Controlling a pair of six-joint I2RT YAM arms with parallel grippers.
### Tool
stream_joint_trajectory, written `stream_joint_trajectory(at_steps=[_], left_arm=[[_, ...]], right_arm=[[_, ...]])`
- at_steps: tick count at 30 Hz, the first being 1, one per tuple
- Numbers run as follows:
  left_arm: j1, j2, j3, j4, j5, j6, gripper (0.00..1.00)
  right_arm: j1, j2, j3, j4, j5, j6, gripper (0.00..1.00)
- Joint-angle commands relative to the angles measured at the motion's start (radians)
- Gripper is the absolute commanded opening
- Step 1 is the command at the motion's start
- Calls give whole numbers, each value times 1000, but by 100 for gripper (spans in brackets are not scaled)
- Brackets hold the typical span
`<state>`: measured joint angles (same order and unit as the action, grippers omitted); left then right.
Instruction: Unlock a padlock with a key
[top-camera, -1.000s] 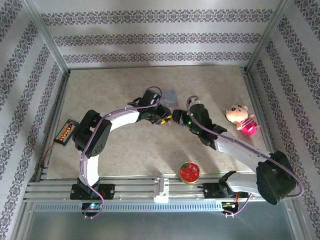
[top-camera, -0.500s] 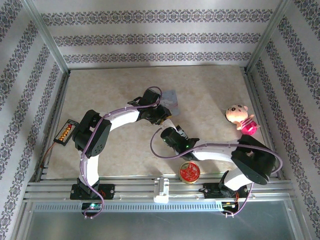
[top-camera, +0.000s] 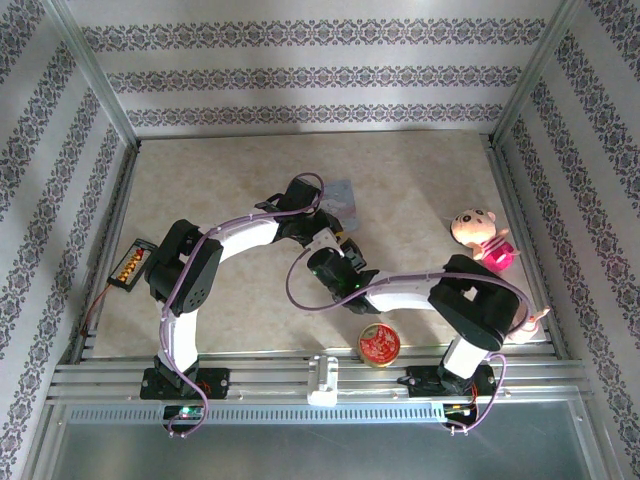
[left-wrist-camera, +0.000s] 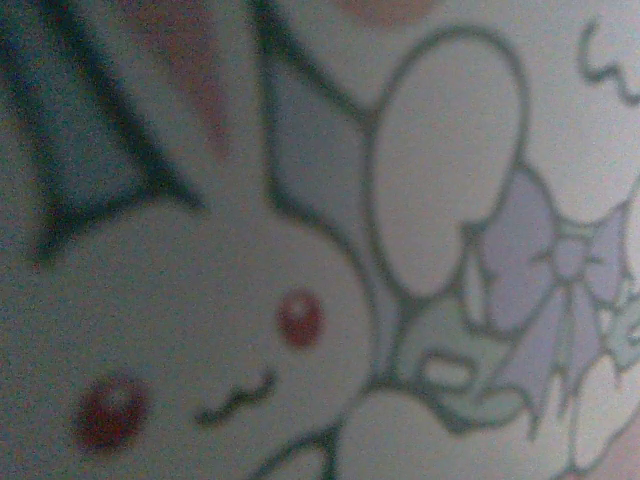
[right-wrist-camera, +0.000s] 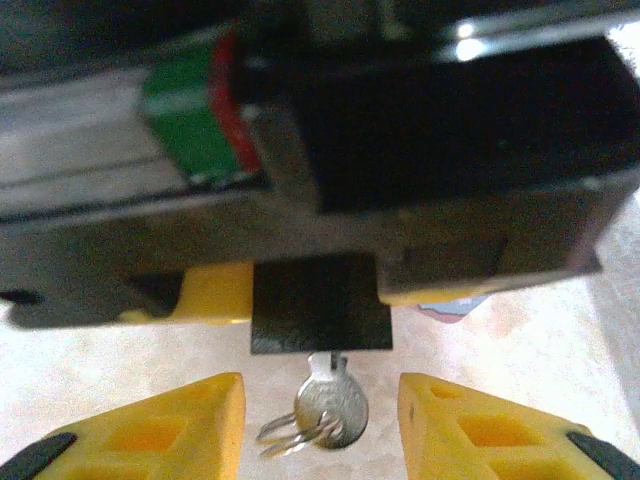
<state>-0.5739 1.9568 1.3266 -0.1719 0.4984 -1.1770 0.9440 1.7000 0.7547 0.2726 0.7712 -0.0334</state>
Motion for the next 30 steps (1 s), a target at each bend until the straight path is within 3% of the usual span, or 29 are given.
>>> stream_joint_trajectory(at_steps=[1,9,17,23,30], left_arm=[[5,-7,2,-41,61,-15,0],[3,-13,0,-52,69,-9,0],[3,-14,1,-52,77,-10,0],[2,-13,-2,-43,79,-14,0],[1,-8,2,-37,88,-13,0]], right_arm=[[-17,34,24,50,50,-55,39],[-25,62,23,144,101,-152,21],[-40,45,19,121,53,-28,4],[-93,-36,3,14,-187,247,0],[-267,-109,-46,2,-600,465,0]])
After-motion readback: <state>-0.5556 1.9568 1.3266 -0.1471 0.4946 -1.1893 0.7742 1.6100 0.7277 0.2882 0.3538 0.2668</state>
